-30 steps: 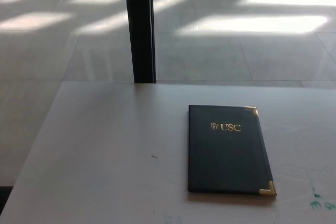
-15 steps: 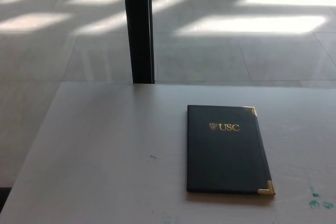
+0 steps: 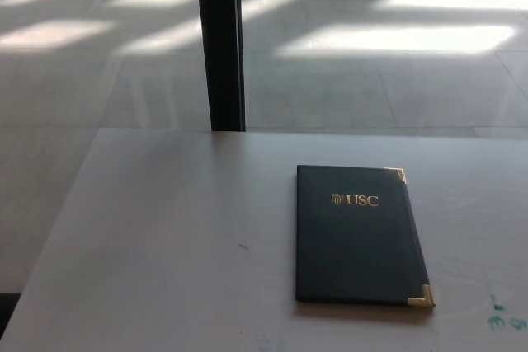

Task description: The robot uses its left hand to push the cover of the diary kept in the middle of the desk to close it

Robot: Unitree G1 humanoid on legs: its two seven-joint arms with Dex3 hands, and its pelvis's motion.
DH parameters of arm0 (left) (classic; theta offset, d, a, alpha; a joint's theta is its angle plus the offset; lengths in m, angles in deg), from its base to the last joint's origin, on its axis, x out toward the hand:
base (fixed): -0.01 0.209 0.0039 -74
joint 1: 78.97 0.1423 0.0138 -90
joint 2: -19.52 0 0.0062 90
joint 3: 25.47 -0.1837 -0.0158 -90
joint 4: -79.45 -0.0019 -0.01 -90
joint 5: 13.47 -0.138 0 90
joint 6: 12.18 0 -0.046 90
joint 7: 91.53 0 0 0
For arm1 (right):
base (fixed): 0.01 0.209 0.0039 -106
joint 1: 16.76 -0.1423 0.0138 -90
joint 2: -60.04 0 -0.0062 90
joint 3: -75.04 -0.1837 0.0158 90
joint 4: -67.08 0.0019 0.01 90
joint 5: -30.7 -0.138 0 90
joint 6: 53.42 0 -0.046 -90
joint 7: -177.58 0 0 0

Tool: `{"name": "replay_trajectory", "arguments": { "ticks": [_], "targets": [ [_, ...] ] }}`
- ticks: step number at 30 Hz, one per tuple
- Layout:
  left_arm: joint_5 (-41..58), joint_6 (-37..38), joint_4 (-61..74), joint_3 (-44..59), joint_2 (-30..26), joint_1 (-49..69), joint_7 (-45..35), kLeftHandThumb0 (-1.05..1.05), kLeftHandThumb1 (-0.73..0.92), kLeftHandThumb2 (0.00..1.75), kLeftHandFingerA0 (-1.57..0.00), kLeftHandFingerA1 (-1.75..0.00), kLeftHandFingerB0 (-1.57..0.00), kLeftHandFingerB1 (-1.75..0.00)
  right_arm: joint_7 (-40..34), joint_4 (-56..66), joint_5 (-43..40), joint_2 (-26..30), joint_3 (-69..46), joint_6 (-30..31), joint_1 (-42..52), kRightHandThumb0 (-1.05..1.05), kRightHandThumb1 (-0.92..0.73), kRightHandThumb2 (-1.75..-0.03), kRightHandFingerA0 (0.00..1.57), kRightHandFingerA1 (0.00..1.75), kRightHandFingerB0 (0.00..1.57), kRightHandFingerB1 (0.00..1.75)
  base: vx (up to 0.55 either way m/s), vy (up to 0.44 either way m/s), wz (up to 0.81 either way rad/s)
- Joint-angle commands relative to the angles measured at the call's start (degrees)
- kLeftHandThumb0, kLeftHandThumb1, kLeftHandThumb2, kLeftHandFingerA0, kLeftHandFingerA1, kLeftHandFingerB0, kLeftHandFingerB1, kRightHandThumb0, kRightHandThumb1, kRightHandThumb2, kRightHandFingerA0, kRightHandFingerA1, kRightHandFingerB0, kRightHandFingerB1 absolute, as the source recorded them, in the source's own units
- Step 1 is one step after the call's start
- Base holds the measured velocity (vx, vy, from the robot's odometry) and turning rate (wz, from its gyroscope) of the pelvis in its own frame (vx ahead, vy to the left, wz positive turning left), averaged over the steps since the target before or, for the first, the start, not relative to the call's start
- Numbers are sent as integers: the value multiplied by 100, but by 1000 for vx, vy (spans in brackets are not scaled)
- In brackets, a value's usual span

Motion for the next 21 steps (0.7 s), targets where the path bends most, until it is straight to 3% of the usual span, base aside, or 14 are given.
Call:
{"name": "replay_trajectory", "arguments": {
  "ticks": [1, 2, 6, 7, 8, 9, 11, 12, 13, 15, 18, 19, 20, 21],
  "targets": [
    [-17, 113, -88, -36, -71, -6, 28, -81, 92, 74, -89, -174, -68, -152, 38, 76, 12, 112, 14, -111, 41, -104, -91, -69, 78, 84, 53, 60, 0, 0, 0],
    [-23, 131, -92, -36, -76, 76, 11, -82, 76, 114, -114, -146, -79, -122, 44, 67, 28, 89, 16, -140, 116, -104, -92, -67, 81, 84, 55, 59, 0, 0, 0],
    [5, 191, 69, -33, 7, 391, -123, -83, 75, 110, -106, -144, -71, -120, 103, 176, 29, 63, 6, -140, 430, -105, -91, -68, 79, 81, 51, 58, 0, 0, 0],
    [-10, 57, 83, -64, -21, 386, -128, -80, 77, 115, -115, -145, -68, -112, 120, 147, 18, 70, 3, -161, 422, -105, -71, -124, 83, 85, 51, 64, 0, 0, 0],
    [-40, -14, -24, -97, -65, 326, -95, -77, 76, 116, -116, -143, -67, -105, 132, 228, 21, 57, 16, -177, 467, -105, -91, -67, 78, 81, 50, 59, 0, 0, 0],
    [-75, -26, -85, -134, -88, 298, -74, -80, 91, 76, -94, -169, -69, -126, 121, 278, 15, 44, 16, -171, 487, -103, -71, -124, 83, 85, 51, 65, 0, 0, 0],
    [-77, 0, -126, -175, -104, 304, -135, -80, 92, 76, -95, -167, -70, -121, 68, 303, -17, 32, -7, -98, 473, -105, -70, -124, 82, 82, 50, 63, 0, 0, 0],
    [-92, 65, -174, -207, -105, 303, -153, -80, 91, 77, -89, -164, -67, -76, 69, 378, -56, 6, -24, -55, 493, -105, -89, -68, 82, 82, 52, 60, 0, 0, 0],
    [-87, 69, -183, -213, -109, 301, -154, -80, 91, 77, -89, -164, -67, -76, 67, 385, -57, 4, -23, -51, 496, -105, -89, -68, 82, 82, 52, 60, 0, 0, 0],
    [-85, 37, -123, -238, -133, 304, -150, -86, 82, 117, -101, -138, -68, -109, 34, 342, -22, 18, 12, -60, 421, -105, -89, -68, 84, 82, 53, 60, 0, 0, 0],
    [61, 2, -153, -113, -128, 265, -103, -86, 86, 78, -87, -160, -65, -87, 16, 256, -2, 26, 15, -100, 358, -105, -89, -68, 86, 81, 53, 60, 0, 0, 0],
    [13, 13, -178, -152, -144, 263, -112, -83, 92, 78, -86, -156, -69, -105, 124, 279, -64, 29, 1, -63, 379, -104, -67, -122, 77, 81, 53, 67, 0, 0, 0],
    [9, -16, -78, -155, -179, 339, -154, -79, 77, 117, -108, -138, -62, -104, 84, 371, -10, -35, 50, -58, 464, -105, -91, -68, 84, 81, 51, 60, 0, 0, 0],
    [32, -26, -64, -140, -176, 344, -181, -71, 74, 118, -122, -142, -58, -77, 45, 349, 7, -34, 52, -69, 451, -103, -69, -124, 81, 80, 55, 66, 0, 0, 0]
  ]
}}
